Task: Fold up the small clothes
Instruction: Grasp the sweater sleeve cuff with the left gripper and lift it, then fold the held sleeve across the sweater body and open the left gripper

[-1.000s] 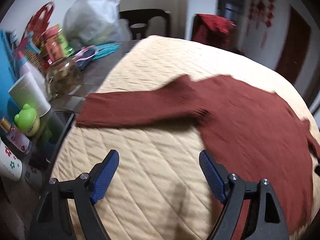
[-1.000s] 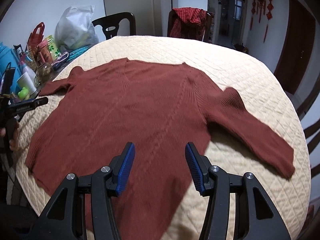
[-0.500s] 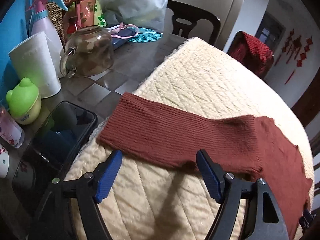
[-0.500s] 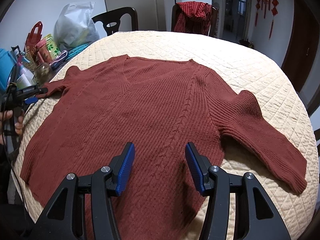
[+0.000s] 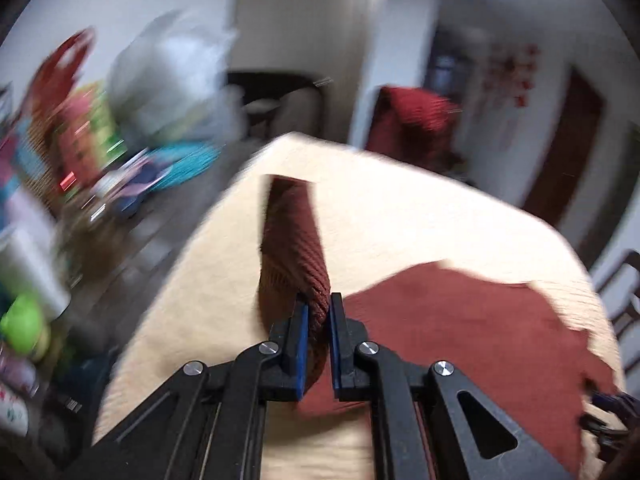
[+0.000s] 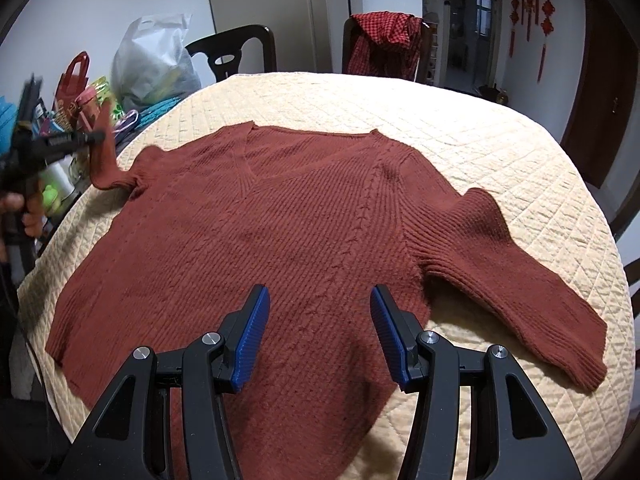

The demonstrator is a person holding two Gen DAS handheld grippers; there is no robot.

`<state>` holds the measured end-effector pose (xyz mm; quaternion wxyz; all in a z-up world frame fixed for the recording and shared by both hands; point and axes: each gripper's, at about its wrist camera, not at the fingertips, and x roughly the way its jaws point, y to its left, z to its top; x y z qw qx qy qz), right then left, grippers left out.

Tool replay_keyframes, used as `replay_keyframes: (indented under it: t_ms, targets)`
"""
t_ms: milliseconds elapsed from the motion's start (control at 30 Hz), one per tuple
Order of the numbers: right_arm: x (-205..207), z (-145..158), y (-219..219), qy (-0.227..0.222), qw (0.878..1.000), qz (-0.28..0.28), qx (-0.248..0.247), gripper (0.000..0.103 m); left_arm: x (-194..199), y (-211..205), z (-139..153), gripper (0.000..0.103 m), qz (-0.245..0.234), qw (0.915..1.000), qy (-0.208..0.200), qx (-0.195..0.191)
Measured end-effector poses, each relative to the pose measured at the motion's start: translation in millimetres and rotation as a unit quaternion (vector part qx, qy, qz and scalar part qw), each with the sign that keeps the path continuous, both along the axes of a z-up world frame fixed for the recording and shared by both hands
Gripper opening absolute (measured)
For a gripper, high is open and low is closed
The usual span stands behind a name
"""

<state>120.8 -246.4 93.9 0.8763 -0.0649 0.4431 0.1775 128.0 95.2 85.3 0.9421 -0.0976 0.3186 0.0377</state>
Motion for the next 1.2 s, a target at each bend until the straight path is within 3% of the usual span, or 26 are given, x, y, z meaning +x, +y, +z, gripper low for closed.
replay_keyframes:
  t_ms: [167,333,433,467,533,667,733,867,1067,1133,1200]
  targets:
    - [0.1,6.4,-2.0,-0.008,1.0,-0.005,0.005,0.053,15.0,-74.8,15.4,0.011,-0.121,0.9924,-0.021,-0.001]
    - [-1.3,11.6,-7.3,-0.009,1.0,-0.011,0.011,0.053,41.8,-125.7,-22.6,0.015,-0.22,0.974,0.046,-0.029]
    - [-2.0,17.5,-11.4,-0.012,1.0,-0.014,0.02,0.053,35.2,-132.2,-33.2,0.02,-0.239,0.9672,0.07,-0.051]
    - [-1.2,19.3,-12.1,-0.014,0.999,-0.016,0.024,0.053,30.7,-128.4,-31.1,0.02,-0.24,0.9673,0.065,-0.052]
    - [1.8,21.6,-10.9,-0.014,0.999,-0.016,0.034,0.053,17.8,-115.6,-23.0,0.031,-0.236,0.9688,0.048,-0.058]
    - [16.2,19.4,3.4,0.004,0.998,-0.001,0.061,0.053,6.9,-76.3,-14.2,0.036,-0.172,0.9844,0.026,-0.025]
    - [26.6,17.3,14.2,0.015,0.997,0.01,0.073,0.053,12.7,-56.5,-20.7,0.036,-0.134,0.9901,0.041,-0.008]
    - [53.7,5.5,37.0,0.047,0.994,0.025,0.093,0.047,15.0,-36.9,-44.3,0.036,-0.106,0.9918,0.072,0.002]
    - [96.5,-41.6,59.6,0.133,0.986,0.011,0.095,0.026,18.9,-36.3,-69.8,0.036,-0.103,0.9898,0.097,-0.012]
    - [98.6,-41.5,60.9,0.127,0.987,0.007,0.097,0.019,18.1,-37.5,-71.2,0.036,-0.106,0.9896,0.097,-0.013]
    - [100.2,-38.7,61.8,0.127,0.987,0.009,0.102,0.005,19.8,-38.3,-69.0,0.036,-0.108,0.99,0.091,-0.009]
